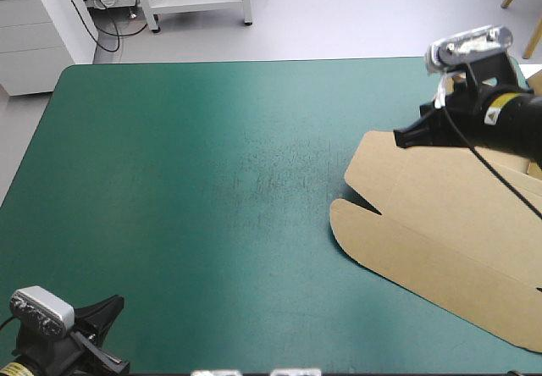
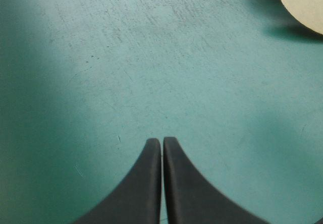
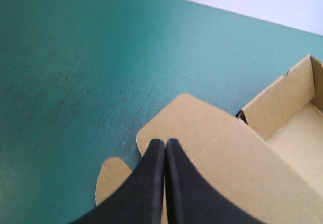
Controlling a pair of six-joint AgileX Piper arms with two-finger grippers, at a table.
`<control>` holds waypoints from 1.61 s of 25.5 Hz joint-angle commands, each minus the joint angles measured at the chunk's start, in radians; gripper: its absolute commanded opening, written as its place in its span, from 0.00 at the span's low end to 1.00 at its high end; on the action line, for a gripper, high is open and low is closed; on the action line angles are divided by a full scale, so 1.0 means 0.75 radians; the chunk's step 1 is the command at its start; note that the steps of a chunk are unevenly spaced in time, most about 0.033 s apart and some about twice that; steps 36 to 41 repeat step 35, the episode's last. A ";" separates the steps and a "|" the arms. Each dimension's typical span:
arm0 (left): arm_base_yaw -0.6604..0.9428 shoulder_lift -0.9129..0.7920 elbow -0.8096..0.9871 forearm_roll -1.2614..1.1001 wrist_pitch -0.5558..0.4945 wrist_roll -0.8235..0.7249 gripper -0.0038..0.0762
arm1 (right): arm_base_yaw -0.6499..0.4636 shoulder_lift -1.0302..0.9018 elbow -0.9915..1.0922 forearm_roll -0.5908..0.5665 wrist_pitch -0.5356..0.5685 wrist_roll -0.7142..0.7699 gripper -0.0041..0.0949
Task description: Fold the box
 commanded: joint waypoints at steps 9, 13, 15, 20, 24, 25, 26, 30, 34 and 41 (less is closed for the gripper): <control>-0.008 0.021 -0.032 -0.017 -0.090 -0.012 0.04 | 0.008 -0.790 1.138 -0.055 -0.360 0.090 0.02; -0.008 0.021 -0.032 -0.017 -0.090 -0.012 0.04 | 0.008 -0.982 1.363 -0.055 -0.452 0.104 0.02; -0.008 0.021 -0.032 -0.017 -0.090 -0.012 0.04 | 0.008 -1.060 1.440 -0.055 -0.474 0.104 0.02; -0.008 0.021 -0.032 -0.017 -0.090 -0.012 0.04 | 0.008 -1.193 1.568 -0.055 -0.515 0.104 0.02; -0.008 0.021 -0.032 -0.017 -0.090 -0.012 0.04 | 0.008 -1.244 1.602 -0.055 -0.524 0.104 0.02; -0.008 0.021 -0.032 -0.017 -0.090 -0.012 0.04 | 0.008 -1.248 1.602 -0.055 -0.524 0.104 0.02; -0.008 0.021 -0.032 -0.017 -0.090 -0.012 0.04 | 0.008 -1.248 1.602 -0.055 -0.526 0.104 0.02; -0.008 0.021 -0.032 -0.024 -0.090 -0.012 0.04 | 0.008 -1.248 1.602 -0.055 -0.526 0.101 0.02; -0.008 0.021 -0.032 -0.024 -0.090 -0.012 0.04 | 0.008 -1.248 1.602 -0.058 -0.518 0.107 0.02; -0.008 0.021 -0.032 -0.024 -0.090 -0.012 0.04 | 0.008 -1.248 1.602 -0.058 -0.518 0.107 0.02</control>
